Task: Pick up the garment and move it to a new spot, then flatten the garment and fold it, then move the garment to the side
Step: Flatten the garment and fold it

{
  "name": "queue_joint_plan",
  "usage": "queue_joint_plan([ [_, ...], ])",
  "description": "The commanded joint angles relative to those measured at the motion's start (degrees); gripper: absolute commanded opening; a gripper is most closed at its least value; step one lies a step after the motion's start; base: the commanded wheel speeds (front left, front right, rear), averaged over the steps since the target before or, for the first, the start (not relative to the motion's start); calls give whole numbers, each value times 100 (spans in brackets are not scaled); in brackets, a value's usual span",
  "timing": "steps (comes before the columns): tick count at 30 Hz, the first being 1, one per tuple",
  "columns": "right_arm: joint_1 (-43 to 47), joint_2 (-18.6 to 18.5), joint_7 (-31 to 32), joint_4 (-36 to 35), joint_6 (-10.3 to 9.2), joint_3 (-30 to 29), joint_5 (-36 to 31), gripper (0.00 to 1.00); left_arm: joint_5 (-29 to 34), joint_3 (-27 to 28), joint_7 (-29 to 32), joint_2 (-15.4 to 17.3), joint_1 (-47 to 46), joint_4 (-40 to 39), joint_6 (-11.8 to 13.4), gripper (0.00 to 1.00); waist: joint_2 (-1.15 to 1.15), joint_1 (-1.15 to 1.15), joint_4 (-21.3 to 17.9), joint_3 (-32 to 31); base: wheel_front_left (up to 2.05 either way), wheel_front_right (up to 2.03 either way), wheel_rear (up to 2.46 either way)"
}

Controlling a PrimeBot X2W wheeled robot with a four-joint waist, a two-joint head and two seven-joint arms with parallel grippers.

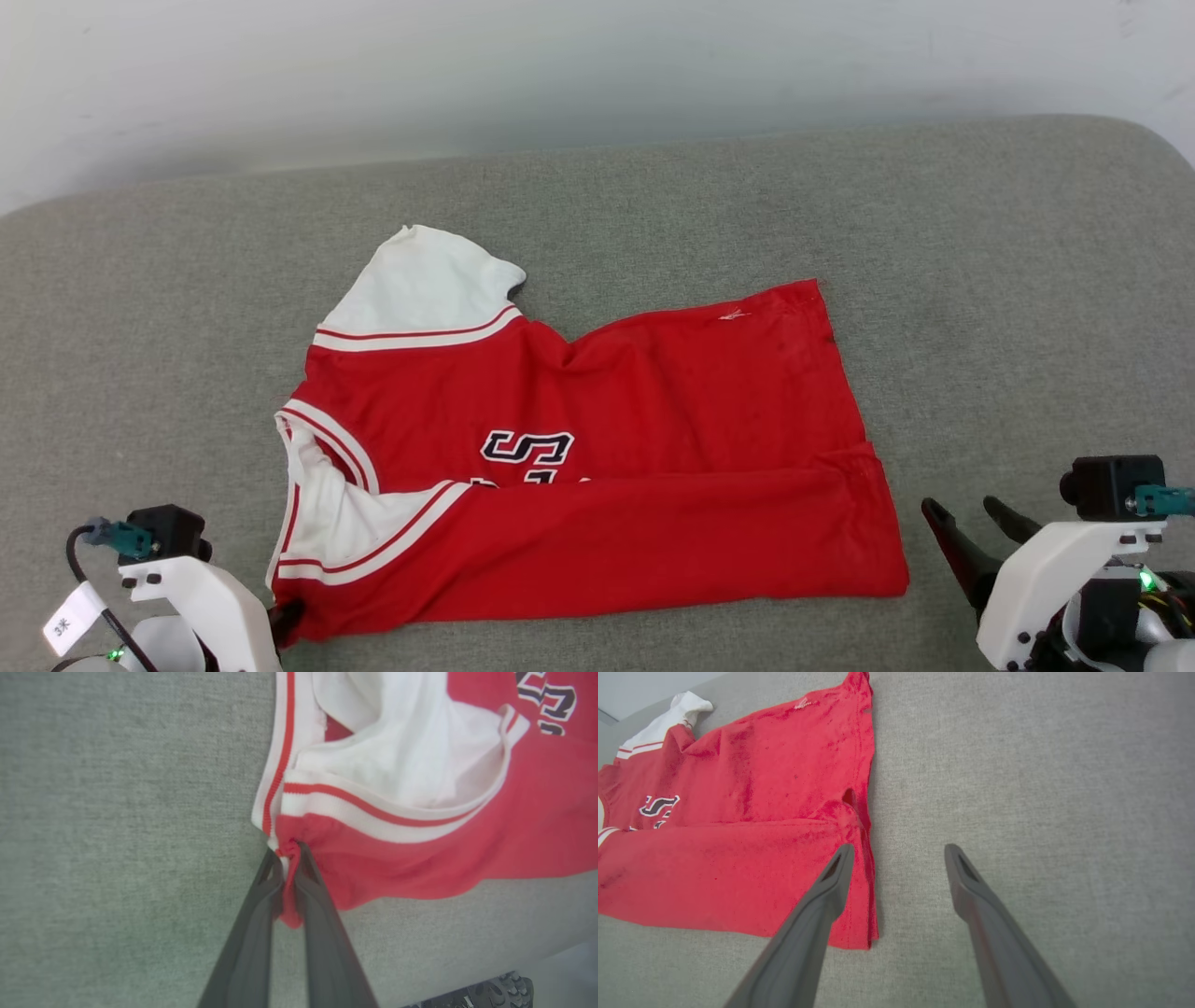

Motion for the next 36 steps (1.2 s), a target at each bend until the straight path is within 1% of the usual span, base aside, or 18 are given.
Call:
queue_joint_plan([
  [1,-39,-118,382,-8,-2,-5,42,100,112,-5,-102,35,71,-145,66,0,0,0,60,-54,0,0,0],
  [5,-120,-284,1347,-44,-2,116,167,100,324,78,-292,204,89,-589,235,0,0,0,148,-62,0,0,0],
  [8,-202,-352,1862,-69,-2,271,195,100,431,116,-366,287,117,-937,350,0,0,0,210,22,0,0,0],
  [13,-473,-312,2142,222,-2,561,212,100,524,163,-421,374,132,-1360,508,0,0,0,298,242,0,0,0],
  [20,-689,-129,2237,1116,-1,1034,397,100,511,167,-446,335,144,-1482,553,0,0,0,392,436,0,0,0],
  [21,-699,-117,2231,1195,-1,1072,432,44,498,166,-450,323,152,-1479,552,0,0,0,401,438,0,0,0],
  [22,-719,-124,2214,1251,-1,1100,460,20,493,163,-457,319,159,-1475,548,0,0,0,408,434,0,0,0],
  [23,-732,-138,2198,1279,-1,1116,482,0,488,161,-463,322,164,-1465,547,0,0,0,410,423,0,0,0],
  [29,-800,-386,2067,1074,-2,1037,497,0,559,182,-581,332,251,-1474,584,0,0,0,402,213,0,0,0],
  [36,-545,-521,2164,583,-2,840,504,0,537,181,-679,359,576,-1603,744,0,0,0,394,-161,0,0,0],
])
